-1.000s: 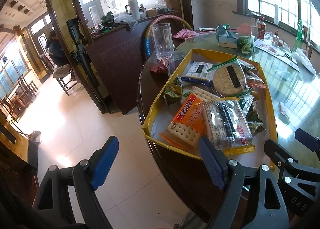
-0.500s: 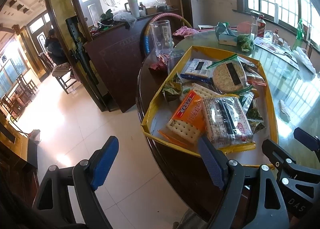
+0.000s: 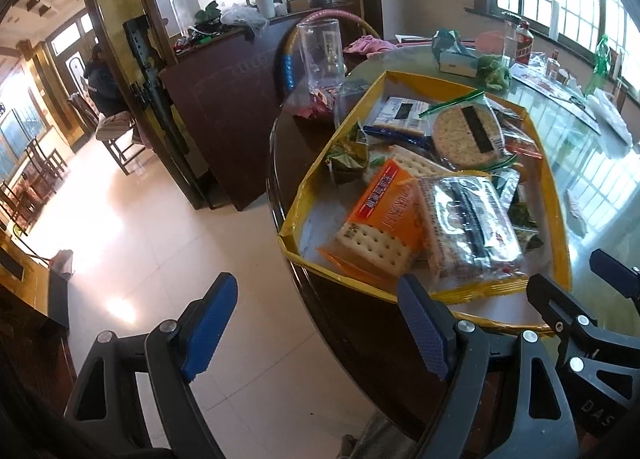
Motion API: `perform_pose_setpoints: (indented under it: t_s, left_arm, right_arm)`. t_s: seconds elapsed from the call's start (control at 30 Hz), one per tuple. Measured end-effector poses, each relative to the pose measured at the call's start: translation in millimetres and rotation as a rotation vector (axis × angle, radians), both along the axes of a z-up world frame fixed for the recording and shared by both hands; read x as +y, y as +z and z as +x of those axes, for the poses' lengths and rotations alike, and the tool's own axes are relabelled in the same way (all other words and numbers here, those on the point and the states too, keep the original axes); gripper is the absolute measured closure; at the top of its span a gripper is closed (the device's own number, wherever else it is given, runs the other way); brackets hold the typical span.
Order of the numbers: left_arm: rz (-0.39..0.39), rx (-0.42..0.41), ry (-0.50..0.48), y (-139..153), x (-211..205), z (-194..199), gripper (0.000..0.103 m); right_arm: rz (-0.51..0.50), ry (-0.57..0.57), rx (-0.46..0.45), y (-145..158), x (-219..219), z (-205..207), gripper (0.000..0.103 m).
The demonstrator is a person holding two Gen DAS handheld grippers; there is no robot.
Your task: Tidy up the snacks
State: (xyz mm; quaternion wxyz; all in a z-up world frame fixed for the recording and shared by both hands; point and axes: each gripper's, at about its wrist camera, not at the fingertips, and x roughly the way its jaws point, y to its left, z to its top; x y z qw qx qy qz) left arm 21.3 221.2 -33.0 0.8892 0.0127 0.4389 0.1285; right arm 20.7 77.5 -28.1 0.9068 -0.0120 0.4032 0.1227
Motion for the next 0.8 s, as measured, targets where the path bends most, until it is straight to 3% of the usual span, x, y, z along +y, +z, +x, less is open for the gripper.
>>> perform_pose_setpoints:
  t_s: [0.8]
  left_arm:
    - [0.015, 0.021, -0.012, -7, 5, 16, 0.021]
  right_arm:
    - [0.013, 0.005, 0.020, -5, 5, 17, 0.017]
